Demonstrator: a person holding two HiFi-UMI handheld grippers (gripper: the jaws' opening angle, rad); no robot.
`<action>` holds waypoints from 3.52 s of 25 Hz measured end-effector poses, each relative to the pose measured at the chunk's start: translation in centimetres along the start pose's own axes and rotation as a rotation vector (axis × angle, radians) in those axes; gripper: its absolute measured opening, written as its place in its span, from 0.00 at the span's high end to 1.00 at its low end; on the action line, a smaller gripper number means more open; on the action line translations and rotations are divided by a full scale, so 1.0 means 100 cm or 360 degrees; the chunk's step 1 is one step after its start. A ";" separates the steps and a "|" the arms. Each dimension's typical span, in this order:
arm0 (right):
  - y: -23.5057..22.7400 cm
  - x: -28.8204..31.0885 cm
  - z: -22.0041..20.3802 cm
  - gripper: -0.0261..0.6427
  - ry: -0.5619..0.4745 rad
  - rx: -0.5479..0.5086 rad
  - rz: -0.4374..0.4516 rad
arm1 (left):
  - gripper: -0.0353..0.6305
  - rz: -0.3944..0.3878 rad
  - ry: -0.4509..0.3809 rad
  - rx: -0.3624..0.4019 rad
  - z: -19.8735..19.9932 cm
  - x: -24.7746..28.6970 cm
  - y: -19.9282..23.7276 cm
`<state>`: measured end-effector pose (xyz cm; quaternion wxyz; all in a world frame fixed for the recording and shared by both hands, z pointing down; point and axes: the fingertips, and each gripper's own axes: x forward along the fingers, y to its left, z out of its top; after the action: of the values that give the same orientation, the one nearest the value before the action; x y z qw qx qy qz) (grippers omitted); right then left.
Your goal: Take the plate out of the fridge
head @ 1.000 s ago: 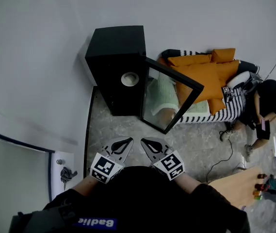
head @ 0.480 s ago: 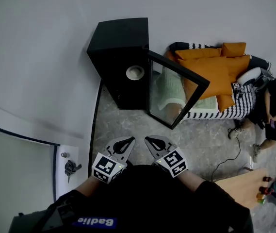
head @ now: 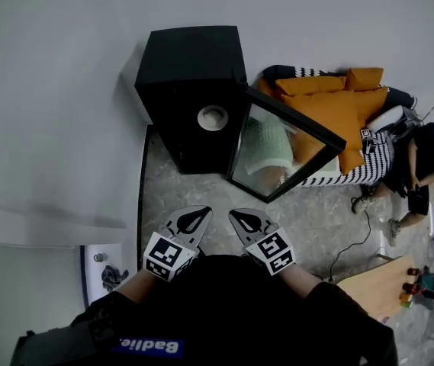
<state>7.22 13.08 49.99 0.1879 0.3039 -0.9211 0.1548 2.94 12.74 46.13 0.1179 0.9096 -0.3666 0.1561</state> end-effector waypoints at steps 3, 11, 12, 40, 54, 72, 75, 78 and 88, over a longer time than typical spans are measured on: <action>-0.003 0.040 0.017 0.96 0.0010 0.0019 -0.0054 | 0.94 -0.0049 -0.0013 0.0037 0.006 -0.002 0.041; 0.000 0.132 0.058 0.96 0.0069 -0.0073 -0.0160 | 0.94 -0.0150 -0.0031 0.0075 0.015 -0.009 0.136; -0.001 0.139 0.059 0.96 0.0080 -0.0085 -0.0180 | 0.94 -0.0162 -0.0032 0.0075 0.015 -0.010 0.143; -0.130 0.222 0.032 0.96 0.0287 -0.0298 -0.0236 | 0.94 0.0116 0.0072 0.0026 0.026 0.027 0.192; -0.188 0.256 -0.002 0.96 0.0230 0.0238 -0.0319 | 0.94 0.0100 0.0164 -0.0027 0.007 0.042 0.188; -0.212 0.298 -0.043 0.88 0.0053 0.1057 -0.0338 | 0.94 0.0024 0.0153 0.0034 0.001 0.039 0.205; -0.219 0.305 -0.049 0.87 0.0020 0.1200 -0.0369 | 0.94 0.0018 0.0147 0.0022 0.001 0.042 0.211; -0.228 0.314 -0.055 0.86 -0.0040 0.1333 -0.0420 | 0.94 0.0010 0.0137 -0.0029 0.003 0.044 0.213; -0.262 0.346 -0.085 0.75 -0.0464 0.2012 -0.0520 | 0.94 -0.0010 0.0242 -0.0026 -0.021 0.032 0.231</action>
<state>-0.25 -20.99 77.16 -0.1316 0.5090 -0.6112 0.5917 -11.55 -4.83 51.56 0.1532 0.8953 -0.3549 0.2215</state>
